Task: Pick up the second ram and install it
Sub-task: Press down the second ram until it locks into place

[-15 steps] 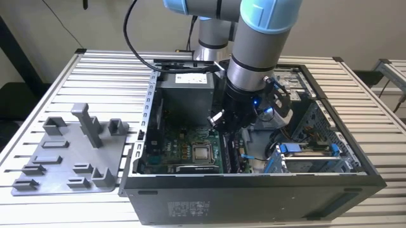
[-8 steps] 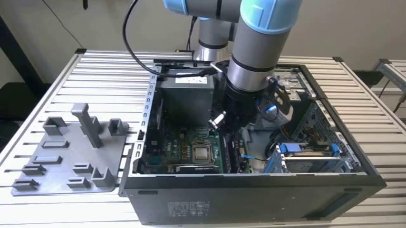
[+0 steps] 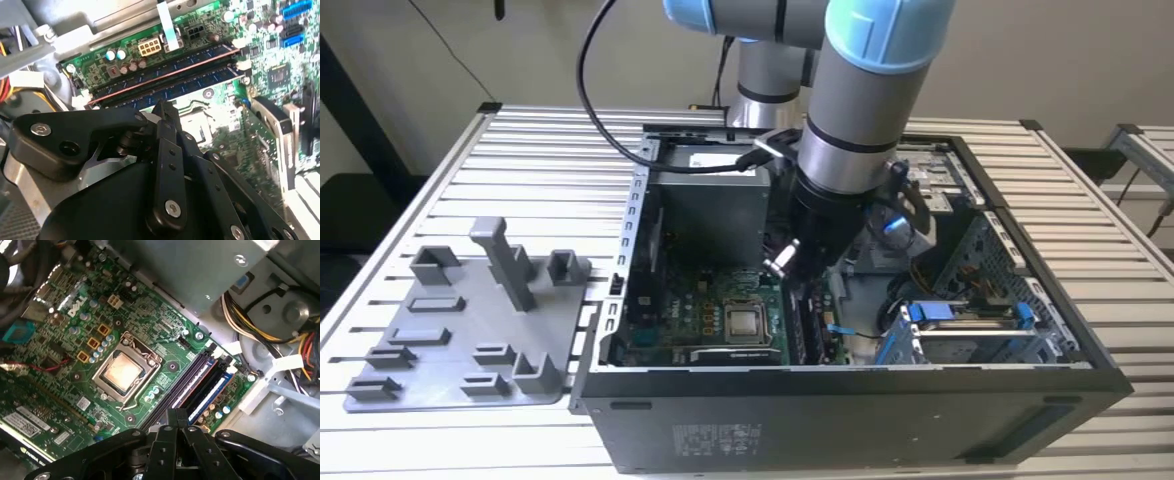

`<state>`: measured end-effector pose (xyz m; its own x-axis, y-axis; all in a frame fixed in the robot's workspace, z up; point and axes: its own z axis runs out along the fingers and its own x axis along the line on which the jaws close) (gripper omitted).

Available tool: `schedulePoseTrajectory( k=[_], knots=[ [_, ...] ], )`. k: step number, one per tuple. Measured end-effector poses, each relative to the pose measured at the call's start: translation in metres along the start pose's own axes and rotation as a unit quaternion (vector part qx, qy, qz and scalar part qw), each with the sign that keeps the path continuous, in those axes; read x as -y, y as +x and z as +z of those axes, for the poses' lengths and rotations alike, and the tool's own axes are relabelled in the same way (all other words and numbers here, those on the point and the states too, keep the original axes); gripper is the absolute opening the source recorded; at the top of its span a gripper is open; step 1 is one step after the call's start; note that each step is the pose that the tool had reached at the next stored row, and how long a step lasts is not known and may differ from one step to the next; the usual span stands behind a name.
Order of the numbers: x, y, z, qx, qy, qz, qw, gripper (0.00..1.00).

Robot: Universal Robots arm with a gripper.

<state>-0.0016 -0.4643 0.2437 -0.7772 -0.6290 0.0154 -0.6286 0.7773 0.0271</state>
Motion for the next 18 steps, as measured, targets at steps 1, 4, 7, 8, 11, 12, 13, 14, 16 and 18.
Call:
schedulePoseTrajectory(
  k=[1, 4, 7, 8, 11, 12, 13, 14, 16, 18],
  knots=[
    [0.0, 0.0, 0.0002, -0.0002, 0.0001, -0.009, 1.0, 0.11],
    [0.0, 0.0, 0.0009, -0.0009, 0.0005, -0.036, 0.9994, 0.11],
    [0.0, 0.0, 0.0013, -0.0016, 0.0008, -0.063, 0.998, 0.11],
    [0.0, 0.0, 0.0014, -0.0018, 0.001, -0.072, 0.9974, 0.11],
    [0.0, 0.0, 0.0017, -0.0025, 0.0013, -0.099, 0.9951, 0.11],
    [0.0, 0.0, 0.0018, -0.0028, 0.0014, -0.108, 0.9942, 0.11],
    [0.0, -0.0001, 0.0019, -0.0029, 0.0015, -0.115, 0.9934, 0.11],
    [-0.0001, 0.0, 0.0021, -0.003, 0.0016, -0.121, 0.9926, 0.11],
    [-0.0003, 0.0002, 0.0024, -0.0031, 0.0016, -0.132, 0.9913, 0.11],
    [-0.0005, 0.0004, 0.0026, -0.0033, 0.0016, -0.142, 0.9898, 0.11]
  ],
)
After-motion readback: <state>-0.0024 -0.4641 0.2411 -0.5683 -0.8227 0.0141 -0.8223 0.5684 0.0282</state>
